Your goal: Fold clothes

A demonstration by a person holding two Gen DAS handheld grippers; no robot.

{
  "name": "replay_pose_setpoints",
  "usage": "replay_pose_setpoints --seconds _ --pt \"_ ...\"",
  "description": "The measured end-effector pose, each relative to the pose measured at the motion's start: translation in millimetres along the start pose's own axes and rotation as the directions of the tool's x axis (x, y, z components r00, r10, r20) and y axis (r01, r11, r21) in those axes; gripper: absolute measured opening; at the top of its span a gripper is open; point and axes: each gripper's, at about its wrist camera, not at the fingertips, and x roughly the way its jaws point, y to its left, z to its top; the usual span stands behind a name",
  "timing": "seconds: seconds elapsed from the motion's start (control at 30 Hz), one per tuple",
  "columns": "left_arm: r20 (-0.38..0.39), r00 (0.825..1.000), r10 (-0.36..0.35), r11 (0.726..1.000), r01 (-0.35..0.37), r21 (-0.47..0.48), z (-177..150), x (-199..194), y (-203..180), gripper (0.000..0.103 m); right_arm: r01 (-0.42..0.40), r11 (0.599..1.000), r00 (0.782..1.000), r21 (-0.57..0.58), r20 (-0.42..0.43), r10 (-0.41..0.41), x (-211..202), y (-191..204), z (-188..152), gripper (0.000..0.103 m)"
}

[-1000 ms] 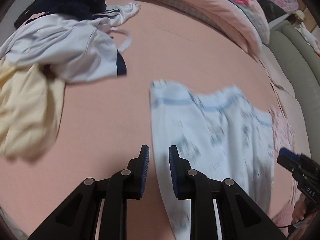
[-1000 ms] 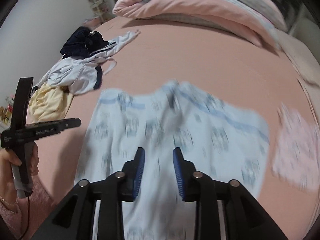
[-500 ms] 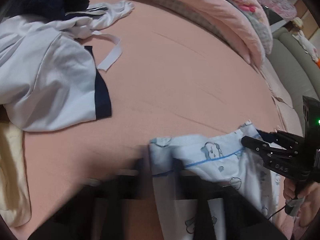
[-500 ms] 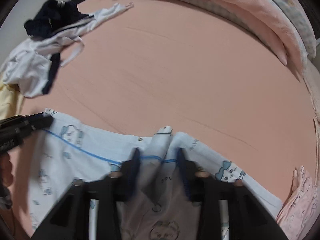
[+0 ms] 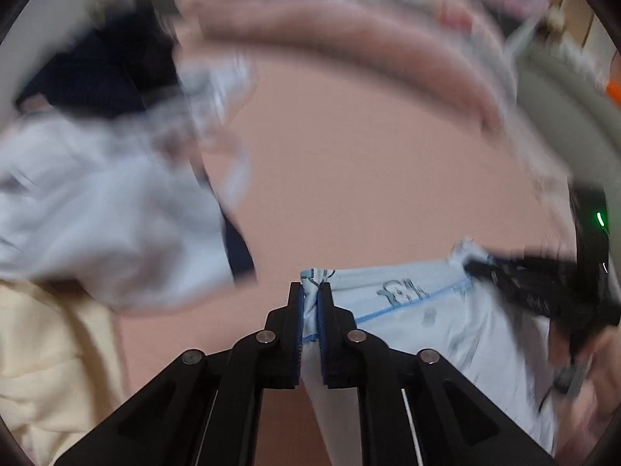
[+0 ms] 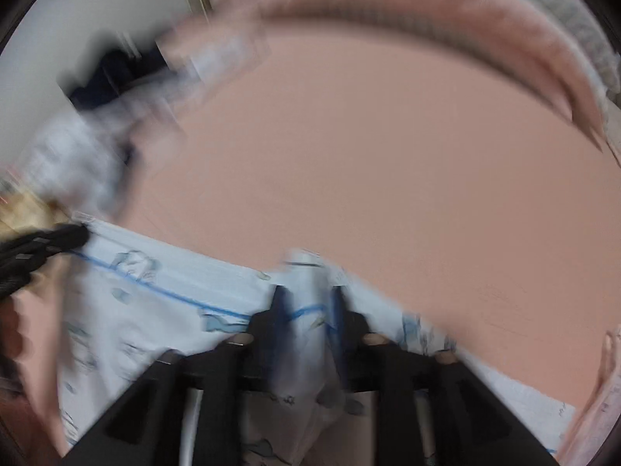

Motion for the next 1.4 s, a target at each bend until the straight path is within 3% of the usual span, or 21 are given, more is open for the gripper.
replay_pose_setpoints --seconds 0.03,0.13,0.2,0.23,0.27,0.3,0.37,0.4,0.43,0.47,0.5,0.53,0.73,0.83,0.93,1.03,1.1,1.2,1.27,1.33,1.4 --pt "-0.047 0.999 0.007 1.0 -0.009 -0.028 -3.8 9.8 7.1 0.007 0.0 1.0 1.0 0.006 -0.002 0.0 1.0 -1.6 0.6 0.04" --pt "-0.023 0.999 -0.027 0.994 0.024 -0.107 -1.5 8.0 20.3 0.011 0.028 0.999 0.997 0.025 0.068 -0.029 -24.3 -3.5 8.4 0.04" --pt "0.016 0.999 -0.036 0.988 0.038 -0.153 4.2 0.5 29.4 0.025 0.046 0.999 0.985 0.012 0.165 -0.047 -47.0 -4.4 13.5 0.041" --pt "0.025 0.999 -0.039 0.984 0.043 -0.173 4.0 0.2 33.7 0.04 0.041 0.999 0.981 -0.01 0.19 -0.038 -54.4 -1.5 15.9 0.043" --pt "0.031 0.998 -0.046 0.98 0.051 -0.193 3.5 0.8 37.8 0.05 0.031 0.999 0.981 -0.029 0.192 -0.025 -56.3 0.6 19.8 0.047" --pt "0.018 0.998 -0.067 0.975 0.069 -0.211 2.0 5.2 41.0 0.05 0.024 0.998 0.988 -0.061 0.155 -0.014 -51.8 5.4 22.9 0.057" --pt "-0.021 0.993 -0.114 0.97 0.107 -0.218 -0.7 15.7 41.5 0.05 0.043 0.994 0.999 -0.101 0.034 -0.039 -27.3 14.1 25.7 0.058" --pt "-0.018 0.995 -0.094 0.979 0.089 -0.185 -1.2 16.1 36.6 0.05 0.044 0.993 0.999 -0.112 -0.004 -0.045 -16.8 16.9 22.5 0.057" --pt "-0.015 0.997 -0.078 0.985 0.075 -0.152 -1.7 15.9 31.6 0.049 0.045 0.991 0.998 -0.123 -0.041 -0.051 -6.4 19.6 19.3 0.034" --pt "-0.013 0.997 -0.076 0.99 0.074 -0.122 -2.3 13.6 26.2 0.029 0.046 0.99 0.995 -0.134 -0.078 -0.057 4.1 22.2 16.0 0.019" --pt "-0.01 0.997 -0.074 0.993 0.073 -0.092 -2.9 11.4 20.9 0.014 0.08 0.982 0.995 -0.17 -0.038 -0.087 -0.2 27.0 8.9 0.017" --pt "-0.008 0.997 -0.072 0.996 0.071 -0.061 -3.5 9.2 15.5 0.007 0.072 0.982 0.997 -0.173 -0.011 -0.075 -8.5 28.6 4.2 0.011" --pt "0.036 0.994 -0.105 0.986 0.099 0.134 -15.3 -22.5 -15.0 0.006 0.054 0.985 0.992 -0.161 0.12 -0.035 -63.1 26.5 -22.2 0.01" --pt "-0.01 0.992 -0.126 0.964 0.125 0.236 -31.0 -28.1 -29.3 0.006 0.08 0.967 0.987 -0.241 0.158 -0.043 -85.9 37.2 -39.3 0.011" --pt "-0.151 0.974 -0.17 0.918 0.213 0.335 -57.9 -18.1 -40.2 0.007 0.113 0.931 0.993 -0.347 0.083 -0.089 -78.4 54.5 -61.1 0.012" --pt "-0.213 0.968 -0.131 0.91 0.202 0.361 -75.2 -6.5 -40.9 0.007 0.118 0.914 0.991 -0.388 -0.016 -0.134 -62.5 56.6 -78.6 0.012" --pt "-0.208 0.969 -0.135 0.917 0.201 0.344 -72.8 -6.9 -34.4 0.007 0.11 0.92 0.99 -0.377 -0.038 -0.134 -66.7 52.9 -86.2 0.012" --pt "-0.158 0.973 -0.165 0.926 0.208 0.315 -59.8 -17.5 -27.2 0.015 0.075 0.946 0.996 -0.314 -0.031 -0.089 -79.8 46.0 -81.8 0.013" --pt "-0.117 0.976 -0.185 0.931 0.212 0.296 -49.4 -23.8 -23.7 0.039 0.039 0.966 0.998 -0.256 -0.027 -0.048 -86.8 39.3 -76.2 0.013" --pt "-0.08 0.977 -0.197 0.935 0.212 0.284 -45.3 -29.3 -22.4 0.052 0.006 0.981 1.0 -0.192 -0.029 -0.012 -80.8 36.5 -65.8 0.013" --pt "-0.055 0.984 -0.169 0.946 0.178 0.27 -37.3 -24.7 -22.3 0.052 0.004 0.985 1.0 -0.171 -0.021 -0.007 -81.0 36.5 -65.7 0.013"
